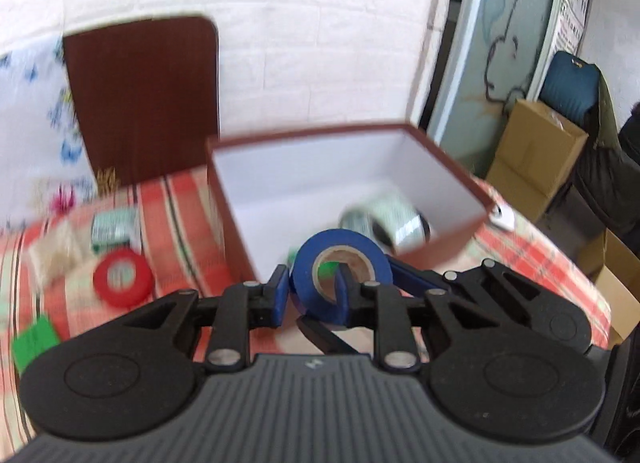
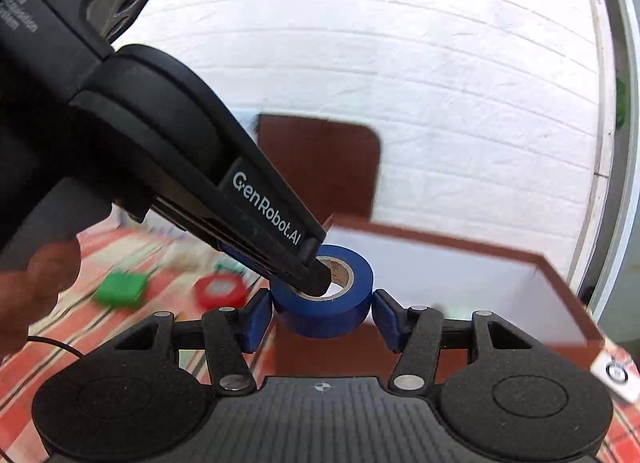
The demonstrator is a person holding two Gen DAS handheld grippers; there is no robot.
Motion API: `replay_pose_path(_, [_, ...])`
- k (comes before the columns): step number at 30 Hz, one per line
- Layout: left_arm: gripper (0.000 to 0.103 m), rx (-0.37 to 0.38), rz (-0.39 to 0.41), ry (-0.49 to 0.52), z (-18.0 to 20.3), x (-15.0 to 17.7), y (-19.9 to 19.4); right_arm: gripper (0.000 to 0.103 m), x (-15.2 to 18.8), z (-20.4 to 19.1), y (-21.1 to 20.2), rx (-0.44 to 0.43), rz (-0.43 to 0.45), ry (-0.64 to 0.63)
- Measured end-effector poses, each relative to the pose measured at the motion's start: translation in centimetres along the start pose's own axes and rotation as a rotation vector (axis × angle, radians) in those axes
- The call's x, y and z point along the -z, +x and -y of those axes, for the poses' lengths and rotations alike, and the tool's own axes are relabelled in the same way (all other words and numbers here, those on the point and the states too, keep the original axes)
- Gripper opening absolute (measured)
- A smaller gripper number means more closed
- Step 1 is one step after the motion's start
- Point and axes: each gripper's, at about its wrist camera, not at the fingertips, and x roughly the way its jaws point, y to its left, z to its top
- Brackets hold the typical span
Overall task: Organize objects
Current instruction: 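Carry the blue tape roll with the right gripper into the brown box and release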
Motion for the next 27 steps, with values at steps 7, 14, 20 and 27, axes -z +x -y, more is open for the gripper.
replay_pose_path(7, [0.043, -0.107, -0.032, 0.015, -0.1, -1.9, 5.7, 0.057, 0.4, 2.8, 5.6, 0.082, -0.057, 0.087])
replay_pose_path(14, [0.051, -0.02, 0.059, 0.007, -0.9, 1.1, 1.8, 0.058, 2.3, 1.7, 1.5, 0.076, 0.036, 0.128])
replay_pose_path(20, [0.051, -0.034, -0.01, -0.057, -4.0, 6.9, -1.5, 0.058, 5.7, -2.0, 0.5, -0.024, -0.146, 0.168])
replay_pose_path(27, [0.051, -0.127, -0.141, -0.261, -10.4, 15.0, -4.1, 0.06, 7.0, -4.2, 2.7, -0.124, -0.345, 0.142])
